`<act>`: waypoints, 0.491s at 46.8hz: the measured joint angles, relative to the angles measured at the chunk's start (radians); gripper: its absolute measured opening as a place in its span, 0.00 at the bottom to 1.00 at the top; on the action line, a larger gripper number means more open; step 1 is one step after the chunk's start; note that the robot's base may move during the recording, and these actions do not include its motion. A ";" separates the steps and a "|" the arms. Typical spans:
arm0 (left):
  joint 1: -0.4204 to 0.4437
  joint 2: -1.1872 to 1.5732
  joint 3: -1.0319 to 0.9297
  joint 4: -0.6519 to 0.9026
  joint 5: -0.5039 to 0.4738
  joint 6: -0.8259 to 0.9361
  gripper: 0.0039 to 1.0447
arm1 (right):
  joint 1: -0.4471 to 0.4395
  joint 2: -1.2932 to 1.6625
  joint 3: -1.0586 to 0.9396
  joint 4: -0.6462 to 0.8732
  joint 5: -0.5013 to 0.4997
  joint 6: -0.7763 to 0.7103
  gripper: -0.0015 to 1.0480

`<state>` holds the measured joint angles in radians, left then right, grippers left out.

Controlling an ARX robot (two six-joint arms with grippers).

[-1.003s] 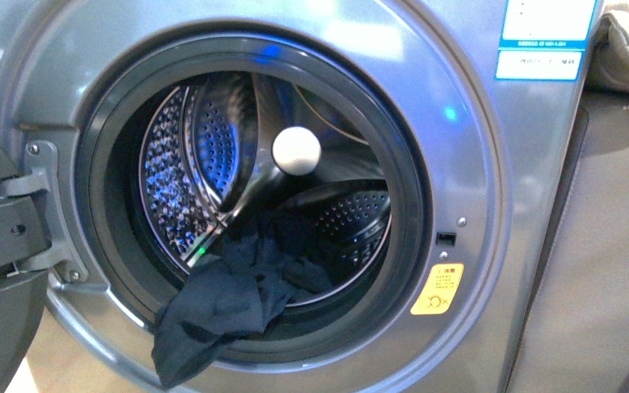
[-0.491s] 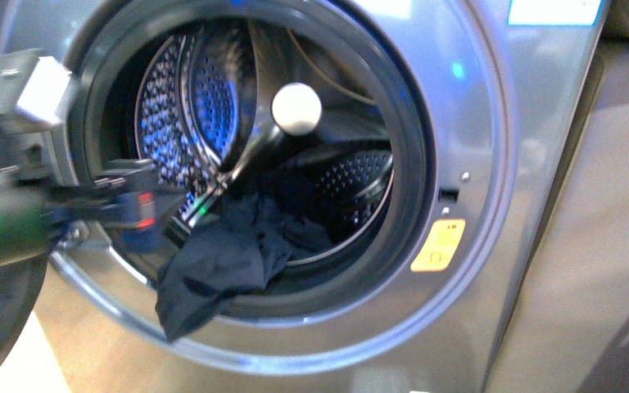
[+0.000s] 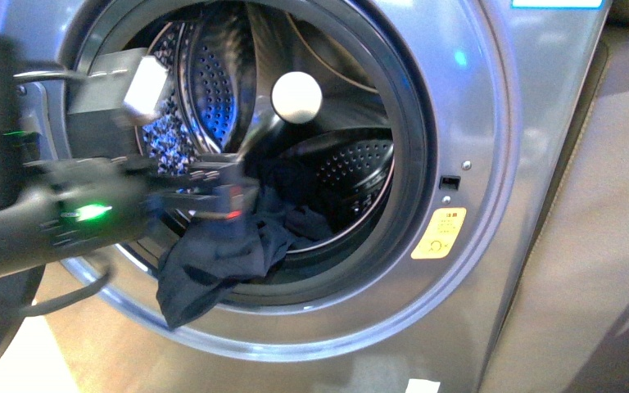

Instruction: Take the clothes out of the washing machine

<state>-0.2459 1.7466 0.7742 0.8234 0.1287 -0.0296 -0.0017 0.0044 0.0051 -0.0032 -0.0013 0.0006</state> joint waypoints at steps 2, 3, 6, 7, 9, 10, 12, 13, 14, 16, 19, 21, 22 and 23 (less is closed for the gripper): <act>-0.008 0.022 0.028 -0.011 -0.007 0.001 0.94 | 0.000 0.000 0.000 0.000 0.000 0.000 0.93; -0.012 0.032 0.041 -0.015 -0.014 0.002 0.94 | 0.000 0.000 0.000 0.000 0.000 0.000 0.93; -0.020 0.066 0.082 -0.032 -0.030 0.005 0.94 | 0.000 0.000 0.000 0.000 0.000 0.000 0.93; -0.023 0.080 0.101 -0.040 -0.034 0.007 0.94 | 0.000 0.000 0.000 0.000 0.000 0.000 0.93; -0.025 0.112 0.139 -0.056 -0.049 0.010 0.94 | 0.000 0.000 0.000 0.000 0.000 0.000 0.93; -0.025 0.124 0.153 -0.061 -0.052 0.011 0.94 | 0.000 0.000 0.000 0.000 0.000 0.000 0.93; -0.025 0.147 0.182 -0.073 -0.060 0.016 0.94 | 0.000 0.000 0.000 0.000 0.000 0.000 0.93; -0.025 0.159 0.197 -0.079 -0.064 0.017 0.94 | 0.000 0.000 0.000 0.000 0.000 0.000 0.93; -0.025 0.171 0.212 -0.085 -0.069 0.020 0.94 | 0.000 0.000 0.000 0.000 0.000 0.000 0.93; -0.024 0.203 0.253 -0.101 -0.081 0.025 0.94 | 0.000 0.000 0.000 0.000 0.000 0.000 0.93; -0.023 0.255 0.322 -0.129 -0.100 0.034 0.94 | 0.000 0.000 0.000 0.000 0.000 0.000 0.93; -0.021 0.281 0.357 -0.142 -0.106 0.042 0.94 | 0.000 0.000 0.000 0.000 0.000 0.000 0.93; -0.020 0.294 0.377 -0.149 -0.110 0.046 0.94 | 0.000 0.000 0.000 0.000 0.000 0.000 0.93; -0.019 0.308 0.395 -0.157 -0.111 0.050 0.94 | 0.000 0.000 0.000 0.000 0.000 0.000 0.93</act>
<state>-0.2653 2.0544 1.1694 0.6666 0.0174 0.0200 -0.0017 0.0044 0.0051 -0.0032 -0.0013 0.0006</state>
